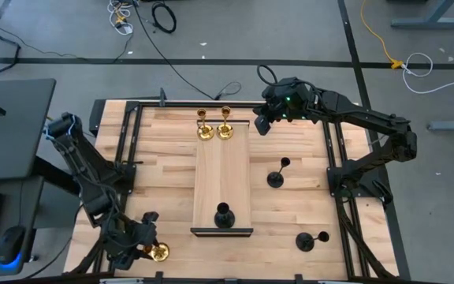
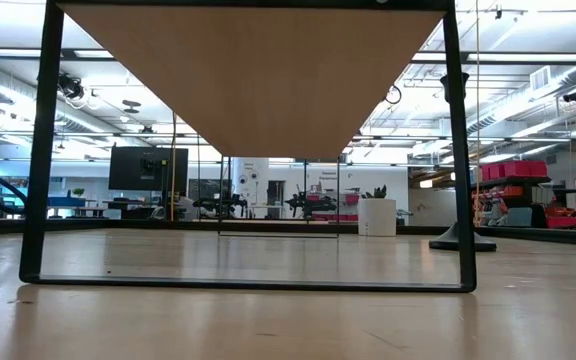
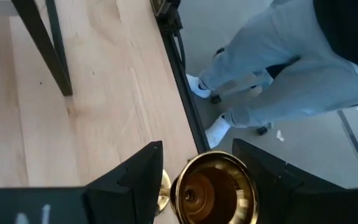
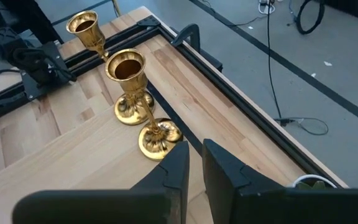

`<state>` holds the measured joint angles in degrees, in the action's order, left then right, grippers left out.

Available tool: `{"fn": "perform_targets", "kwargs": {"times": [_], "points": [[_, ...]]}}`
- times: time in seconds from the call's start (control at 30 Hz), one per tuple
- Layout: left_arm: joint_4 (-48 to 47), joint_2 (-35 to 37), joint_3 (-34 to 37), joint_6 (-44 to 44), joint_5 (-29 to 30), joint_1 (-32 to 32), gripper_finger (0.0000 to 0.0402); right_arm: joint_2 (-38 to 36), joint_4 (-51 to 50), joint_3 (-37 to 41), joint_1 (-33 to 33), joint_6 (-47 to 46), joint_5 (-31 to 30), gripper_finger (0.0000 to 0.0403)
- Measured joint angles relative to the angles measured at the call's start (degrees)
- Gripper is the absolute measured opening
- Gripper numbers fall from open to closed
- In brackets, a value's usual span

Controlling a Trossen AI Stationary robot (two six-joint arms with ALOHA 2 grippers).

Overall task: Pick & Place candle stick holders
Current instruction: Put the gold candle holder on the shelf aligned with the other gold candle holder

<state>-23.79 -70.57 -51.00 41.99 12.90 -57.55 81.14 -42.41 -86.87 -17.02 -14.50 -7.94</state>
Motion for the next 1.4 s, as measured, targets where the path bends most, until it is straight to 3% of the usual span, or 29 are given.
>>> {"fn": "perform_targets", "kwargs": {"times": [0.3,0.8,1.13,1.27,1.4], "points": [[0.3,0.0,0.0,0.5,3.9,-0.6,0.013,0.0,0.0,0.0,0.0,0.2,0.0,0.0048],[-1.3,0.5,0.0,1.2,9.3,-0.5,0.013,0.0,0.0,0.0,0.0,1.8,0.0,0.0048],[-6.2,6.9,-1.0,12.9,13.2,3.6,0.013,0.0,0.0,0.0,0.0,8.1,0.0,0.0048],[-14.7,9.2,-7.2,14.2,14.9,7.0,0.013,0.0,0.0,0.0,0.0,10.4,0.0,0.0048],[-33.4,9.5,-19.5,18.1,15.4,10.5,0.013,0.0,0.0,0.0,0.0,11.7,0.0,0.0048]]}}
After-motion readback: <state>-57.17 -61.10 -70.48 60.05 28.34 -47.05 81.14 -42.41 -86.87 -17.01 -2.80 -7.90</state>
